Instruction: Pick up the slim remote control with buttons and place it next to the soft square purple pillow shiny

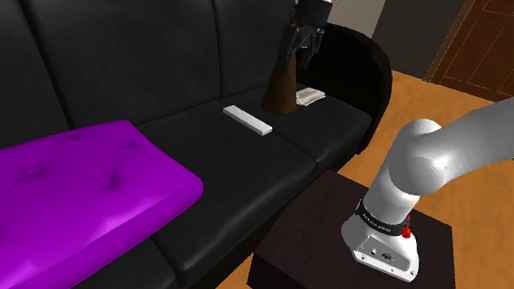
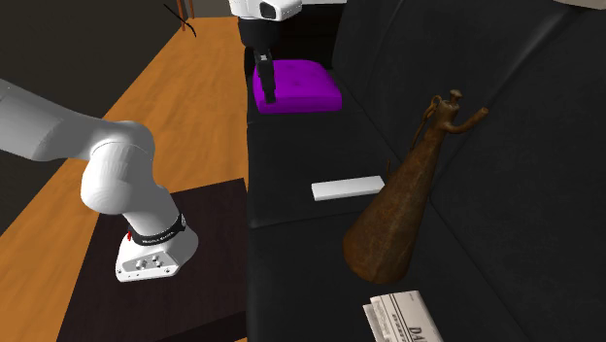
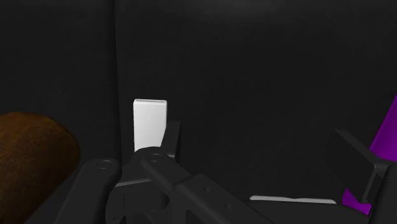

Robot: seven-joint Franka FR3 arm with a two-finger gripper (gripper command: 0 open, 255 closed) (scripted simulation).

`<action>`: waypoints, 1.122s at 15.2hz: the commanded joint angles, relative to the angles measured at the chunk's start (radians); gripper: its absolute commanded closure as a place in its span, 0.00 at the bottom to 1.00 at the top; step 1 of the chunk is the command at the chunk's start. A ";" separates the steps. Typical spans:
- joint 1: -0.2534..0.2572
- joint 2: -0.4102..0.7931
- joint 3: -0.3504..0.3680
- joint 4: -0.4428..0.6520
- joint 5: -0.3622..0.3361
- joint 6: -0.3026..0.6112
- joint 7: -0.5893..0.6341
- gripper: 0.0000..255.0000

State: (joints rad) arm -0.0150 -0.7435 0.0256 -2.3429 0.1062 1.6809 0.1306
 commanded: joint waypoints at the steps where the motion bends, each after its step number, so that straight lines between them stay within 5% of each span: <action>1: 0.000 0.000 0.000 0.000 0.000 0.000 0.000 0.00; 17: -0.060 0.498 -0.054 0.031 -0.084 0.401 -0.087 0.00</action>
State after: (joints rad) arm -0.0702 -0.2775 -0.0232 -2.3155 0.0277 2.0577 0.0502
